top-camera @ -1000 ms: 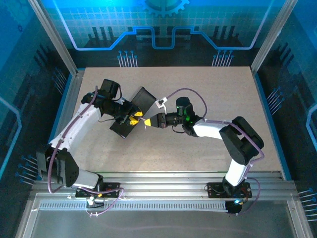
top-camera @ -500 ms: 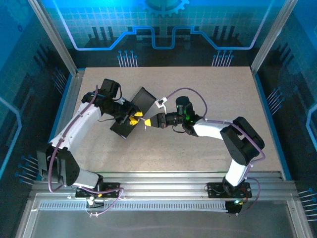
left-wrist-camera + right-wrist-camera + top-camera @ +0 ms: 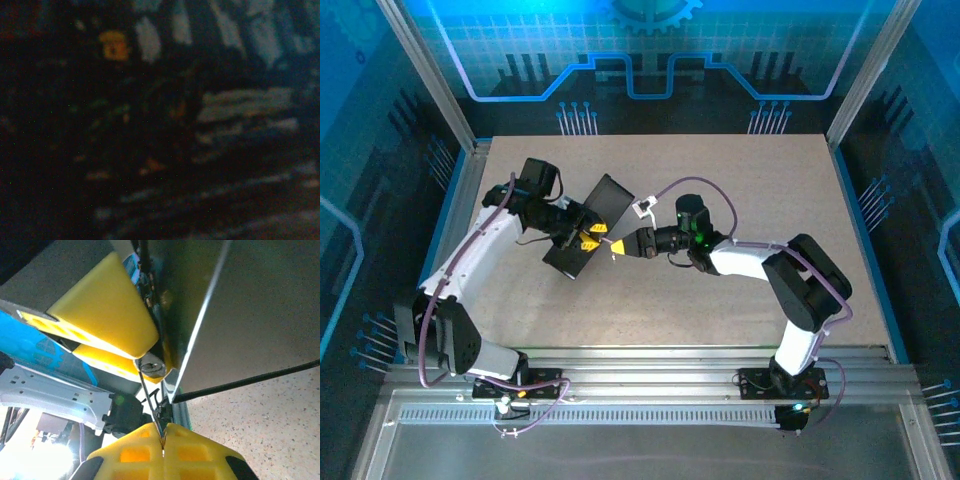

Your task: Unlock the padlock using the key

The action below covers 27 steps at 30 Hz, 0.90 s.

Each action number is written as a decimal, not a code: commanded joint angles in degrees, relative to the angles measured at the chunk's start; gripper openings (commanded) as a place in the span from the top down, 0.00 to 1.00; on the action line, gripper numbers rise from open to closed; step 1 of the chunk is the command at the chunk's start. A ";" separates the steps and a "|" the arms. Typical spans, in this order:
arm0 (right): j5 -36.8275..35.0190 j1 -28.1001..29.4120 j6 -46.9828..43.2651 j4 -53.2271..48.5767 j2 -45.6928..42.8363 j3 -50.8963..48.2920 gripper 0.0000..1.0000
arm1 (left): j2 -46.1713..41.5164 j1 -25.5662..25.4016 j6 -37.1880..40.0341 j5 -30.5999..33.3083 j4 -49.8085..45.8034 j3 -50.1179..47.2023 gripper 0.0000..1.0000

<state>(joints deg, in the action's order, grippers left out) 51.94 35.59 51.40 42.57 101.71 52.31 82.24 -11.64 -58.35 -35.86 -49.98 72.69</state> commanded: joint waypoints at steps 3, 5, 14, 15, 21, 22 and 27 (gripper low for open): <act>2.48 0.02 -0.33 4.45 1.18 -0.28 1.00 | -0.50 0.52 1.21 -3.24 3.01 1.16 1.00; 2.08 -0.09 -1.21 2.85 0.98 -0.08 1.00 | -0.46 0.61 1.30 -3.26 3.04 1.28 1.00; 1.27 -2.57 -2.27 0.09 0.98 -1.60 1.00 | -0.32 1.01 1.94 -3.06 2.16 1.74 1.00; 1.37 -2.46 -2.18 0.23 0.96 -1.45 1.00 | -0.24 1.05 2.00 -3.08 2.16 1.73 1.00; 1.43 -1.78 -1.91 0.50 1.54 0.46 1.00 | -0.50 1.00 1.75 -3.17 2.60 1.39 1.00; 1.55 -1.48 -1.91 0.49 1.66 0.88 1.00 | -0.54 1.00 1.69 -3.17 2.60 1.35 1.00; 1.50 -0.61 -1.65 0.77 2.04 1.81 1.00 | -0.59 1.01 1.83 -3.17 2.60 1.20 1.00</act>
<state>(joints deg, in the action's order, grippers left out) 52.97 34.06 50.54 42.65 102.78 52.25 82.52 -11.40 -58.30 -36.05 -49.89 72.69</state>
